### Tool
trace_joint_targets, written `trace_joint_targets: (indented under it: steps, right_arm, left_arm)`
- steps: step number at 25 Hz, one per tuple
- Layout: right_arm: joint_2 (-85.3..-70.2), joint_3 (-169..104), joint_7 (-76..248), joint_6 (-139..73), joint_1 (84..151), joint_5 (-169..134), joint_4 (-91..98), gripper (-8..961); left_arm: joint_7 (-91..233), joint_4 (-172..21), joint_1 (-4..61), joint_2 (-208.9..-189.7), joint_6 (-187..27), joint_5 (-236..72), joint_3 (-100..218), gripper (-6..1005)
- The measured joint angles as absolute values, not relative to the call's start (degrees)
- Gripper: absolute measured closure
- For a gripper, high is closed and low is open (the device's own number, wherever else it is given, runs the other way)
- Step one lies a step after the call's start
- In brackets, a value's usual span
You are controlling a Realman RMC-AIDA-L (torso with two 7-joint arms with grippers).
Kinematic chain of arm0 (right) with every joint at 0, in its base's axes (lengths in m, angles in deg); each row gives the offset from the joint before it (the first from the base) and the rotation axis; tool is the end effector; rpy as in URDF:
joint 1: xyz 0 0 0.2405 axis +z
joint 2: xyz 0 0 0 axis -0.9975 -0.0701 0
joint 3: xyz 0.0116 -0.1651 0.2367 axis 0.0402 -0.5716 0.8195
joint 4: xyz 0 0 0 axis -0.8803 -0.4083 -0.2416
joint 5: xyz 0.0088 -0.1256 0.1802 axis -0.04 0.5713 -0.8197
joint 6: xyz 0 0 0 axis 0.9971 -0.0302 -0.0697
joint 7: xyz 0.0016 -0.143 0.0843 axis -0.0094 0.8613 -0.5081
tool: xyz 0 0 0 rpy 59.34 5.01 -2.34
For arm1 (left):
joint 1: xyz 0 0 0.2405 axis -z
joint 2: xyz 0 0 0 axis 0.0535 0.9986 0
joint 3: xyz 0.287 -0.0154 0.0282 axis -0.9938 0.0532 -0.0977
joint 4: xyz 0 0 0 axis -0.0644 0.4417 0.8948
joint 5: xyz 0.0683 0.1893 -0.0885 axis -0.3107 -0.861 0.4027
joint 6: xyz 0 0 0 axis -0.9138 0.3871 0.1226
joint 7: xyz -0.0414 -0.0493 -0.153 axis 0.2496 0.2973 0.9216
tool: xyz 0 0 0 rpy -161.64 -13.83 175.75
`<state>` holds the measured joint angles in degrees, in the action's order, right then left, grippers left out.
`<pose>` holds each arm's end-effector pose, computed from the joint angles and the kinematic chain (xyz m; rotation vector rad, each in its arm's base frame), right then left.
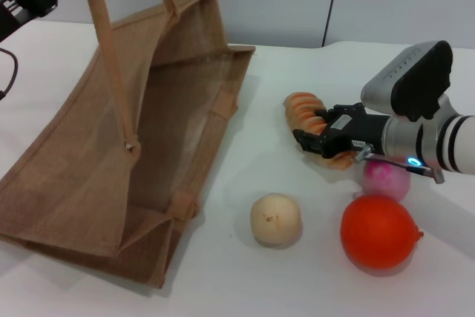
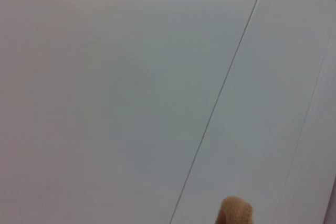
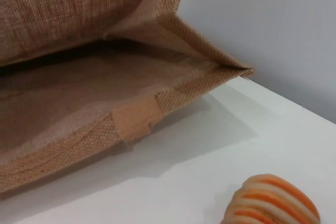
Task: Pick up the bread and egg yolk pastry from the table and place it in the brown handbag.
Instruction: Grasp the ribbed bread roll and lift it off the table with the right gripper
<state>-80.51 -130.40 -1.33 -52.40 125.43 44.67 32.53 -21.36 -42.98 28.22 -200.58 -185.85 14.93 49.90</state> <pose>0.2499 0.4448 -0.1291 -2.4877 0.5649 0.1553 -0.2784 0.3832 0.0876 -2.0844 -0.7195 -1.4344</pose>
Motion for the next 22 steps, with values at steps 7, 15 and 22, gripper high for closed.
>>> trace_joint_targets:
  steps: [7,15,22]
  right_arm:
    - [-80.41,-130.14,-1.23,-52.54,125.44,46.29,33.74,413]
    - [-80.17,-127.90,-1.30,-52.59,125.44,51.59,35.22,463]
    - [-80.18,-124.73,-1.39,-53.70,125.23,51.63,35.23,523]
  left_arm:
    - [-21.36,-42.98,28.22,-200.58,-185.85,14.93,49.90,847]
    - [-21.36,-42.98,28.22,-200.58,-185.85,14.93,49.90,844]
    - [-21.33,-42.98,28.26,-200.50,-185.85,14.93,49.90,841]
